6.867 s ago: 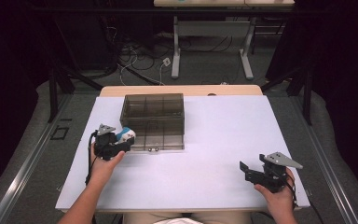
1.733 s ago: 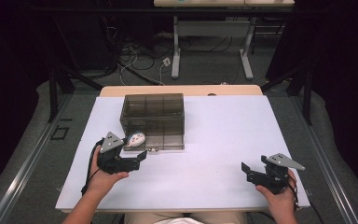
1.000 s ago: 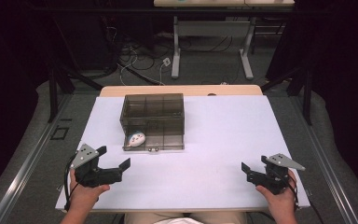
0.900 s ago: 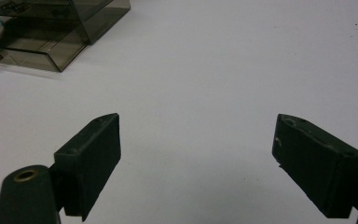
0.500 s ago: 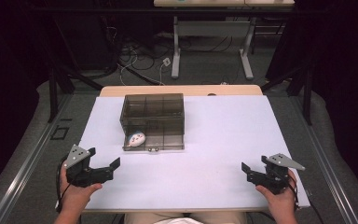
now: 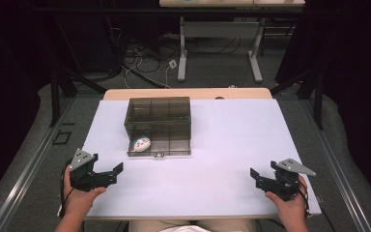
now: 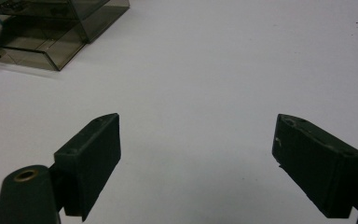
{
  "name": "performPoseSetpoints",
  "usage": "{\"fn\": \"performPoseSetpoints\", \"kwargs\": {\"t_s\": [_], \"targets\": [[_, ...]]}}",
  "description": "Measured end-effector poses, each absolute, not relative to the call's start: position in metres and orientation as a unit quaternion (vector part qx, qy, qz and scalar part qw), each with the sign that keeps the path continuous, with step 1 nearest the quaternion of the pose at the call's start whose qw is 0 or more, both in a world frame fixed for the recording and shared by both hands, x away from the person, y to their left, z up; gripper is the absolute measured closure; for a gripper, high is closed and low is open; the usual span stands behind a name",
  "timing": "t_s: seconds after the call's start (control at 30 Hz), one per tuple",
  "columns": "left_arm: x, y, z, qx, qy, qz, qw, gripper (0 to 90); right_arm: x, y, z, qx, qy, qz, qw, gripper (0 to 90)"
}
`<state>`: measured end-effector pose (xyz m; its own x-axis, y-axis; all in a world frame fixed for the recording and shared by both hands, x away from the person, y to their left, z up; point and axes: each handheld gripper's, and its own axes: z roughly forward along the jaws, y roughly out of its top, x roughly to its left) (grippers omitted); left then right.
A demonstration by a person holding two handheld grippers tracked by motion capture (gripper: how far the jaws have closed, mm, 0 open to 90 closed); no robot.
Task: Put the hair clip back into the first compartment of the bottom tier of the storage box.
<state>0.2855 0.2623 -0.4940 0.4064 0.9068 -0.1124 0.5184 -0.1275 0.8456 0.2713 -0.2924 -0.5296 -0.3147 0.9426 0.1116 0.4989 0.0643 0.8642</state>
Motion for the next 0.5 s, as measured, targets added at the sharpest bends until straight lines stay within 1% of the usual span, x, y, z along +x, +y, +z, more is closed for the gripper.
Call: {"fn": "performPoseSetpoints", "kwargs": {"t_s": [0.5], "targets": [[0.2912,0.2611,-0.4996,0.721,0.502,0.215,0.426,0.6,0.2725,-0.2928,-0.5304,0.524,0.687,0.434,0.256,15.0]]}}
